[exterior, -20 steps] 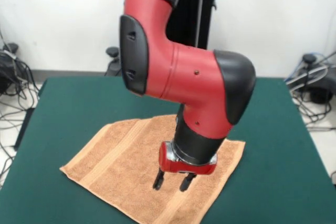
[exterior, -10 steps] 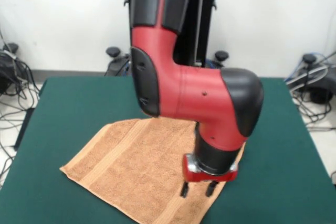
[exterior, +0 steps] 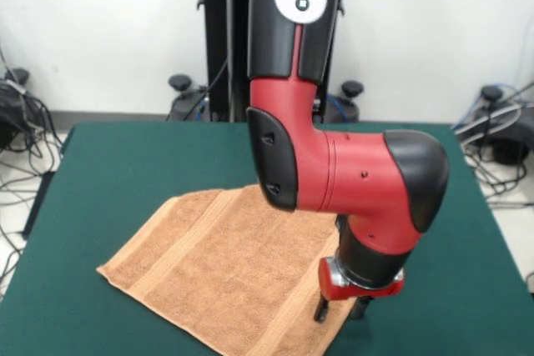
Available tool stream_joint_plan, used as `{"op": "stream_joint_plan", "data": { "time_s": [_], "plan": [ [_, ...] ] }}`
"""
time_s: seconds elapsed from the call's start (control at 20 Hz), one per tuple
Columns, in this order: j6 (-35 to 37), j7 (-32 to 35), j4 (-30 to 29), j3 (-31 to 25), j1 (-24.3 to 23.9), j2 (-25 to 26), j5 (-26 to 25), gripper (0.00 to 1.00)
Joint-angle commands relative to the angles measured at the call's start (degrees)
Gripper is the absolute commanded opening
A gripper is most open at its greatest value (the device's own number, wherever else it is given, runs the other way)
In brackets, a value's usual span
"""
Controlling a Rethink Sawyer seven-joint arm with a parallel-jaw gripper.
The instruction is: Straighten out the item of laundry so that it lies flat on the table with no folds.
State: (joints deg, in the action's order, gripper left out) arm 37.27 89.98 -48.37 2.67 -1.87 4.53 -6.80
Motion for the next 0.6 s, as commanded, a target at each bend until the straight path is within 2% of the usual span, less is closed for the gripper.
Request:
{"op": "stream_joint_plan", "data": {
  "time_s": [0.05,0.3,0.4,0.6],
  "plan": [
    [-0.9,-3.8,3.1,-6.9,0.8,7.6,-3.0,1.00],
    [-0.4,-1.5,2.8,-5.4,1.4,7.3,-4.0,1.00],
    [0.1,3.0,4.3,-1.6,3.5,7.8,-5.2,1.00],
    [-2.1,1.1,4.9,-9.1,1.5,10.0,-1.9,1.00]
  ]
}}
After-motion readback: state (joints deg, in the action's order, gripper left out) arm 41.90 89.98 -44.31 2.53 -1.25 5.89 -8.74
